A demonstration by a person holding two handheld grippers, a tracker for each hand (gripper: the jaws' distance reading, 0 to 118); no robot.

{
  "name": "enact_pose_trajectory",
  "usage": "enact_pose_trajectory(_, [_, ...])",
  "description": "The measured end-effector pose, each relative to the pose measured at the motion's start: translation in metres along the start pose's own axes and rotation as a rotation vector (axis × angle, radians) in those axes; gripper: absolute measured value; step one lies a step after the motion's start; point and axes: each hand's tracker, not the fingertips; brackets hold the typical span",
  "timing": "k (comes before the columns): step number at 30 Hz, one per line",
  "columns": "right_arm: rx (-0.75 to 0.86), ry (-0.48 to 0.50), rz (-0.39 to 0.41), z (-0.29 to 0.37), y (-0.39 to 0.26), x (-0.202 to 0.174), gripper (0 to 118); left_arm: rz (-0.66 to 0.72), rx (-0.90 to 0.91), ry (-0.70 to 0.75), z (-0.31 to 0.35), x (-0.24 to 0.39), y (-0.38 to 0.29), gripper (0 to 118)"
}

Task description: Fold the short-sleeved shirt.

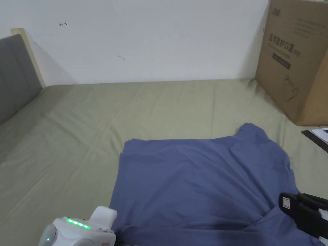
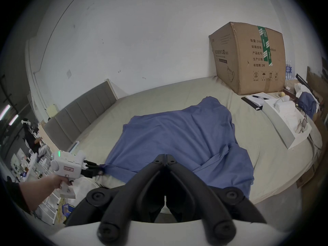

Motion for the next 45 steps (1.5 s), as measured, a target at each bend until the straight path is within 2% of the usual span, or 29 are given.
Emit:
enact_pose_trajectory(3, [0.005,-0.017,-0.003,-0.001,-0.004,0.007,0,0.033,0.071,-0.034,0.009,0.001,-0.009,6])
enact_pose_trajectory(7, [0.014,-0.021,-0.077,-0.003,-0.008,0.039,0,0.170,0.207,-0.093,0.031,-0.006,-0.017,6])
enact_pose_trajectory(10, [-0.057,-0.126,-0.112,-0.014,-0.016,0.068,0,0.219,0.254,-0.101,0.041,-0.009,-0.022,6])
enact_pose_trajectory(12, [-0.092,-0.143,-0.163,-0.018,-0.024,0.090,1,0.212,0.261,-0.090,0.043,-0.006,-0.022,6])
enact_pose_trajectory(13, [-0.117,-0.156,-0.179,-0.022,-0.026,0.098,15,0.209,0.262,-0.083,0.044,-0.003,-0.020,6])
enact_pose_trajectory(14, [-0.150,-0.157,-0.198,-0.026,-0.028,0.105,47,0.208,0.261,-0.080,0.046,-0.001,-0.020,6])
enact_pose_trajectory(15, [-0.190,-0.160,-0.219,-0.030,-0.032,0.118,99,0.206,0.259,-0.080,0.047,0.000,-0.018,6])
enact_pose_trajectory(16, [-0.260,-0.172,-0.237,-0.039,-0.035,0.130,114,0.206,0.258,-0.081,0.047,0.002,-0.017,6])
enact_pose_trajectory(17, [-0.297,-0.183,-0.246,-0.046,-0.040,0.135,114,0.207,0.261,-0.081,0.048,0.003,-0.016,6])
enact_pose_trajectory(19, [-0.286,-0.196,-0.246,-0.051,-0.048,0.144,113,0.212,0.269,-0.081,0.050,0.005,-0.014,6])
enact_pose_trajectory(20, [-0.308,-0.205,-0.245,-0.057,-0.051,0.148,108,0.215,0.271,-0.081,0.052,0.007,-0.013,6])
enact_pose_trajectory(24, [-0.459,-0.280,-0.208,-0.078,-0.070,0.160,104,0.253,0.268,-0.083,0.053,0.007,-0.011,6])
enact_pose_trajectory(26, [-0.517,-0.313,-0.172,-0.083,-0.081,0.162,92,0.280,0.265,-0.082,0.053,0.005,-0.012,6])
enact_pose_trajectory(27, [-0.505,-0.326,-0.140,-0.080,-0.086,0.161,74,0.292,0.263,-0.081,0.053,0.004,-0.012,6])
enact_pose_trajectory(28, [-0.475,-0.358,-0.071,-0.075,-0.085,0.157,58,0.304,0.263,-0.083,0.051,0.001,-0.014,6])
enact_pose_trajectory(29, [-0.458,-0.343,-0.040,-0.070,-0.083,0.155,27,0.312,0.261,-0.086,0.051,0.000,-0.014,6])
enact_pose_trajectory(30, [-0.449,-0.280,-0.068,-0.067,-0.081,0.156,11,0.319,0.257,-0.089,0.051,0.000,-0.014,6])
enact_pose_trajectory(31, [-0.424,-0.257,-0.094,-0.059,-0.079,0.153,11,0.319,0.254,-0.086,0.051,0.001,-0.014,6])
enact_pose_trajectory(34, [-0.378,-0.267,-0.018,-0.046,-0.071,0.146,11,0.297,0.257,-0.071,0.055,0.006,-0.013,6])
enact_pose_trajectory(40, [-0.301,-0.246,0.001,-0.017,-0.060,0.135,10,0.265,0.278,-0.049,0.063,0.007,-0.017,6])
enact_pose_trajectory(45, [-0.206,-0.222,-0.086,0.006,-0.032,0.130,10,0.312,0.318,-0.093,0.086,-0.004,-0.003,6])
